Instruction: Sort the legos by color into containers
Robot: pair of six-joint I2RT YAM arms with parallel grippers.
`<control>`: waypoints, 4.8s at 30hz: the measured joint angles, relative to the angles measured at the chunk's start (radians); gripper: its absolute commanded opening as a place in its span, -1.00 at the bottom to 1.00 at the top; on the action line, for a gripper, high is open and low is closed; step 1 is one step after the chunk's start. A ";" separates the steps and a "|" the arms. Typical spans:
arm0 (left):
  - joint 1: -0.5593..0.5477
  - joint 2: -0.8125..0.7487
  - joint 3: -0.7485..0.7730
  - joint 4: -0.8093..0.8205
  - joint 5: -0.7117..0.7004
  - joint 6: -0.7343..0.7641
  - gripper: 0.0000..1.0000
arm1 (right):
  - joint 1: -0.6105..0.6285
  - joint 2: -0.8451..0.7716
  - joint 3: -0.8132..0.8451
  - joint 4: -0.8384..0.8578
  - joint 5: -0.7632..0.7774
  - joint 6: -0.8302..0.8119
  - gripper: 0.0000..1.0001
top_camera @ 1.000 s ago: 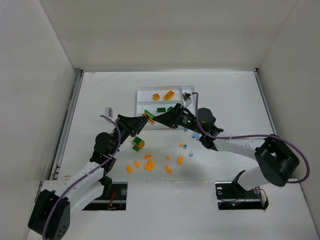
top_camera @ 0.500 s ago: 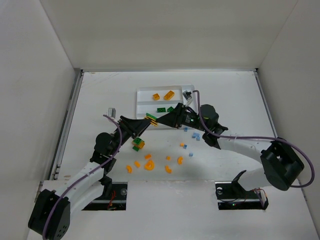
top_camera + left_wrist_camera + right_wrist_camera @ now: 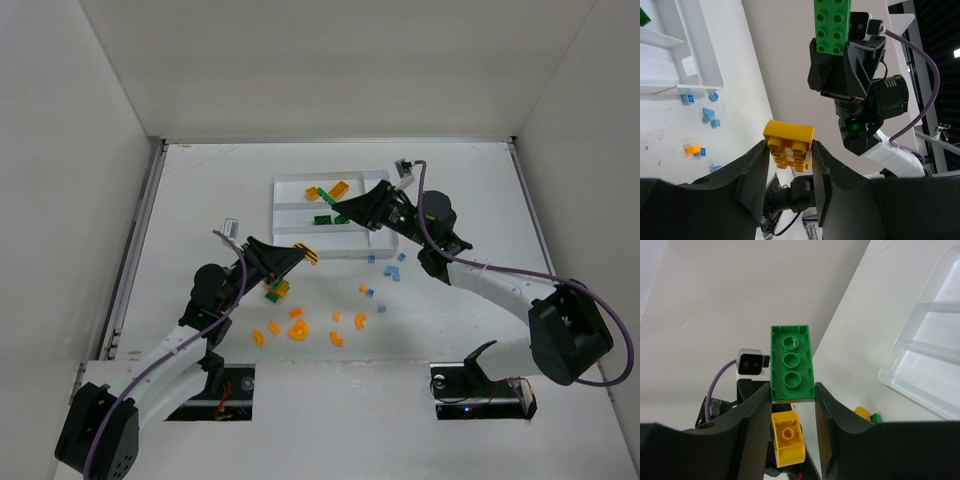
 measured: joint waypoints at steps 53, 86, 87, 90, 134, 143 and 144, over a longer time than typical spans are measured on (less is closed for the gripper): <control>0.163 0.229 0.056 -0.061 -0.282 0.062 -0.91 | 0.081 0.715 0.779 -0.845 0.230 -0.479 0.09; 0.087 1.076 0.796 -0.283 -0.634 0.001 -0.72 | 0.129 0.036 -0.066 -0.240 0.676 -0.388 -0.52; 0.087 1.084 0.803 -0.286 -0.635 -0.002 -0.68 | 0.132 0.036 -0.068 -0.235 0.678 -0.388 -0.51; 0.085 1.102 0.824 -0.292 -0.636 -0.006 -0.54 | 0.136 0.036 -0.068 -0.220 0.678 -0.386 -0.49; 0.219 0.047 0.098 -0.521 -0.597 0.217 -0.32 | 0.514 0.340 0.150 -0.250 0.394 -0.785 0.53; 0.225 -0.011 0.063 -0.596 -0.553 0.238 -0.32 | 0.521 0.449 0.269 -0.282 0.402 -0.797 0.43; 0.225 -0.015 0.058 -0.602 -0.550 0.240 -0.32 | 0.524 0.457 0.279 -0.287 0.402 -0.798 0.41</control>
